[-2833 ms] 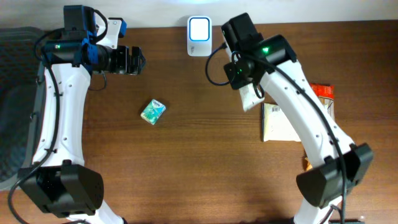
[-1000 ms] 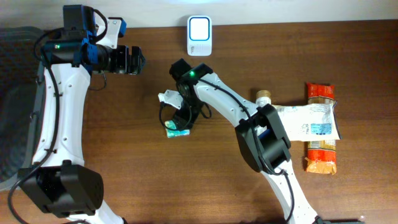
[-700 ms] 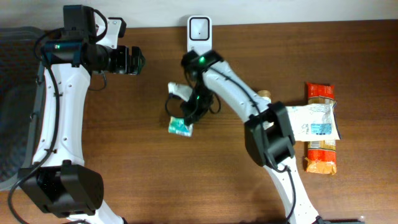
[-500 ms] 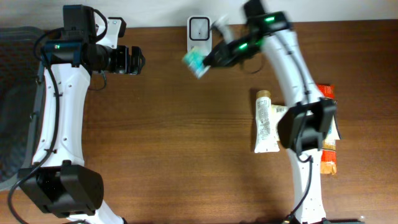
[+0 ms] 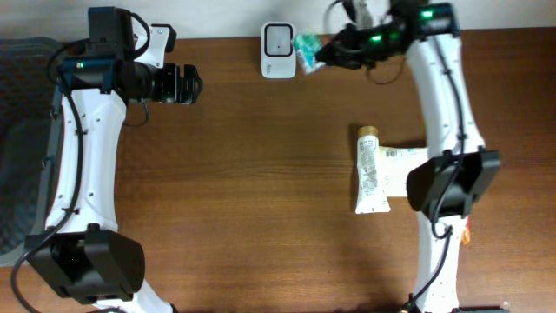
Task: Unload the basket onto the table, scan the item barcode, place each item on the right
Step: 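Hold the tissue pack over the scanner with the right gripper, then place the tissue pack at the top of the right-side pile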
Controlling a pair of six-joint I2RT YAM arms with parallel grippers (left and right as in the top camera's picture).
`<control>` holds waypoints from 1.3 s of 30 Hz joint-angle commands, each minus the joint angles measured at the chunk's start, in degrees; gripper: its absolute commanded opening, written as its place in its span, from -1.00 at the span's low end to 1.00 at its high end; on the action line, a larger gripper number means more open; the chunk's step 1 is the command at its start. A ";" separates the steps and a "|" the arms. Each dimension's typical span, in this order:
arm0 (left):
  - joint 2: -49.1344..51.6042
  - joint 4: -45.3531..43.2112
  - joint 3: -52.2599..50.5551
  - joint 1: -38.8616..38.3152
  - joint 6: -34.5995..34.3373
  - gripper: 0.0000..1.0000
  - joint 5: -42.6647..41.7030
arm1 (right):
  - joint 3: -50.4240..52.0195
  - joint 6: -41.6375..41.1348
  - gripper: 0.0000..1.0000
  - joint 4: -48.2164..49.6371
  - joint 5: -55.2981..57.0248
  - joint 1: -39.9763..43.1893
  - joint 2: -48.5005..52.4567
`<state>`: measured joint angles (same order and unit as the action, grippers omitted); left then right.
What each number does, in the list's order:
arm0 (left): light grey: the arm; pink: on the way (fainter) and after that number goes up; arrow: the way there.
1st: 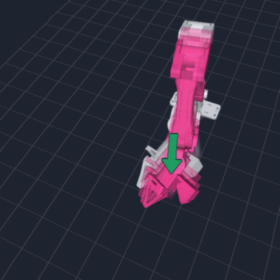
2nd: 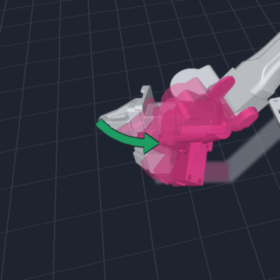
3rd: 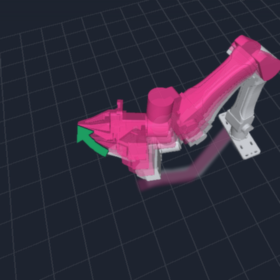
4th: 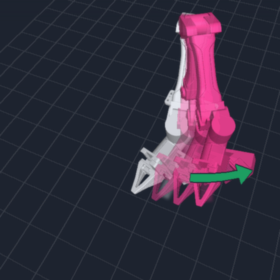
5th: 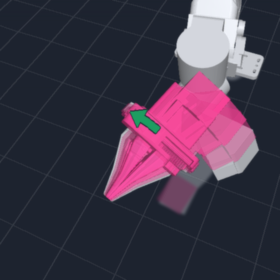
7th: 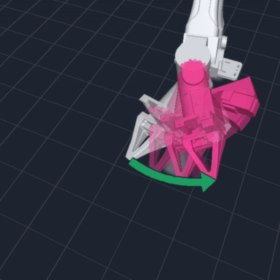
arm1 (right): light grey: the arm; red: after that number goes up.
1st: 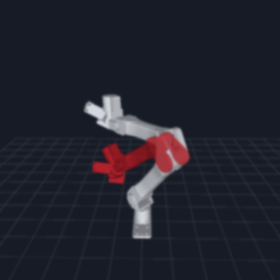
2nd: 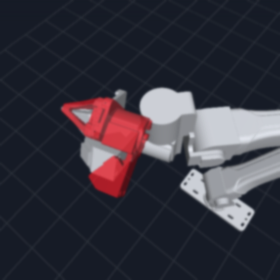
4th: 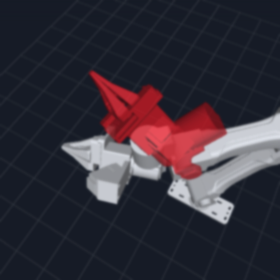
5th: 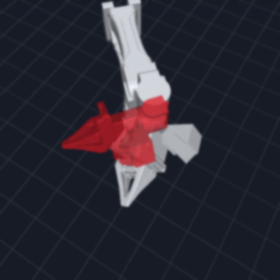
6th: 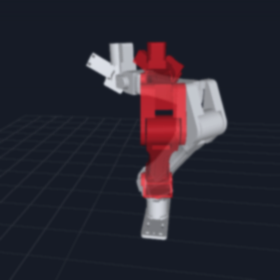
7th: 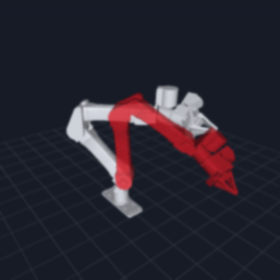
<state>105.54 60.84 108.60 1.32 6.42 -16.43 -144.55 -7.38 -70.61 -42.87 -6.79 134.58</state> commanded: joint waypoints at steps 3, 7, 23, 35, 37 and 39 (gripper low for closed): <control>-0.13 -0.07 0.31 0.35 0.94 0.98 -0.07 | -2.62 18.75 -0.92 18.69 63.47 -15.63 -0.81; -0.13 -0.07 0.31 0.35 0.94 0.98 -0.07 | -2.60 41.31 -0.92 36.76 64.39 -17.22 6.67; -0.13 -0.07 0.31 0.35 0.94 0.98 -0.07 | -1.97 47.65 -0.92 48.76 63.89 -16.87 17.88; -0.13 -0.07 0.31 0.35 0.94 0.98 -0.07 | -2.03 9.46 -0.92 2.67 44.61 -16.76 -9.51; -0.13 -0.07 0.31 0.35 0.94 0.98 -0.07 | -2.03 7.89 -0.92 -16.17 45.24 -16.28 -11.91; -0.13 -0.07 0.31 0.35 0.94 0.98 -0.07 | -0.11 -5.29 -0.92 -26.75 53.66 -13.60 -10.64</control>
<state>105.54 60.86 108.60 1.32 6.39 -16.43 -147.09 1.91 -92.14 3.14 -23.22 121.64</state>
